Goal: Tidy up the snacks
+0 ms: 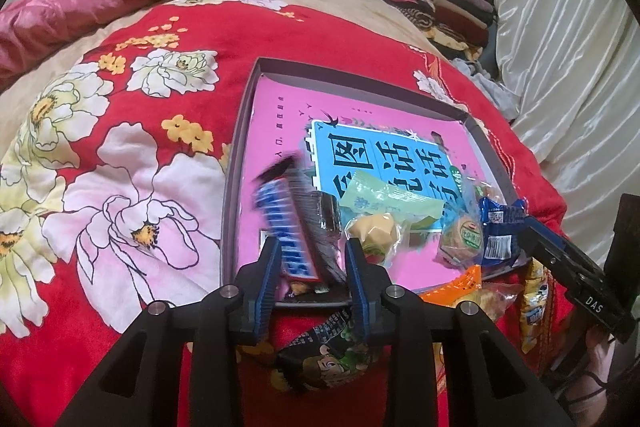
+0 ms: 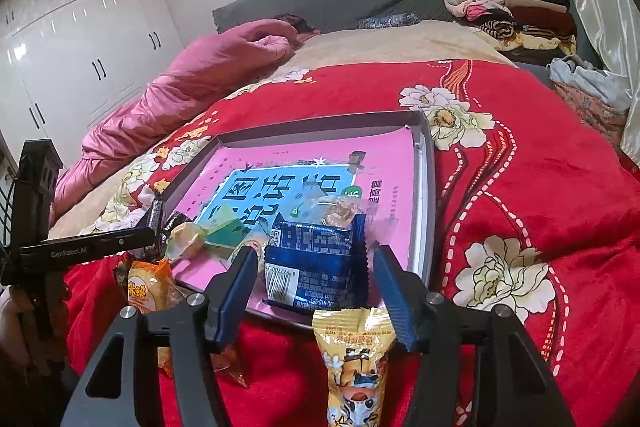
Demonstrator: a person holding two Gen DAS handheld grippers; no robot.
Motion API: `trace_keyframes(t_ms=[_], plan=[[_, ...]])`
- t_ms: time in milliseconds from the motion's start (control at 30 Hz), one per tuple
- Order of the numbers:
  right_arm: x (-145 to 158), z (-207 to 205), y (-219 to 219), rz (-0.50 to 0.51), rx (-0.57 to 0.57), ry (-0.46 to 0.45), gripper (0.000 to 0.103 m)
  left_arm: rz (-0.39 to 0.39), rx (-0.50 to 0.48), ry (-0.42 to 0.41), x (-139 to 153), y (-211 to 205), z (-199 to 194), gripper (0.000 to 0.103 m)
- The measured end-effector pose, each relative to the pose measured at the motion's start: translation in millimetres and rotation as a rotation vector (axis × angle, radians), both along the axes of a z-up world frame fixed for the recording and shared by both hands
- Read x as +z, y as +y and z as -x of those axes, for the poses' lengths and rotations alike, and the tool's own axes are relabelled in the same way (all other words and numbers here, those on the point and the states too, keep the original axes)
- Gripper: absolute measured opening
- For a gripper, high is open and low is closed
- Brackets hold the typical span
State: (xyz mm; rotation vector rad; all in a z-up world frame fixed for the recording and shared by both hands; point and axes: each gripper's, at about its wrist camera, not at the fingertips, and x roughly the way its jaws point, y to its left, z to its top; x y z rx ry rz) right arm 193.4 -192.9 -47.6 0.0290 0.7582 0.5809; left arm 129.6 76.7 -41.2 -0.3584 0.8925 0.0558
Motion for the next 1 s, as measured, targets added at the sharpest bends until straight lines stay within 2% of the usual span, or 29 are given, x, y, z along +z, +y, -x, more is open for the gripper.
trace_keyframes(t_ms=[300, 400, 533, 700, 1000], plan=[[4.6, 1.2, -3.7, -0.017, -0.012, -0.016, 0.063, 0.012, -0.005, -0.015, 6.1, -1.8, 2.6, 0.046], [5.5, 1.7, -4.6, -0.021, -0.013, -0.021, 0.064, 0.016, 0.0, -0.021, 9.0, -1.8, 3.8, 0.056], [7.6, 3.0, -4.7, -0.023, -0.014, -0.032, 0.065, 0.029, 0.009, -0.033, 12.5, 1.0, 5.4, 0.061], [11.4, 5.3, -5.5, -0.028, -0.015, -0.051, 0.068, 0.012, 0.033, -0.055, 20.0, 2.7, 9.0, 0.075], [15.7, 7.8, -6.7, -0.023, -0.022, -0.073, 0.07, 0.008, 0.012, -0.076, 29.7, -3.8, 12.7, 0.078]])
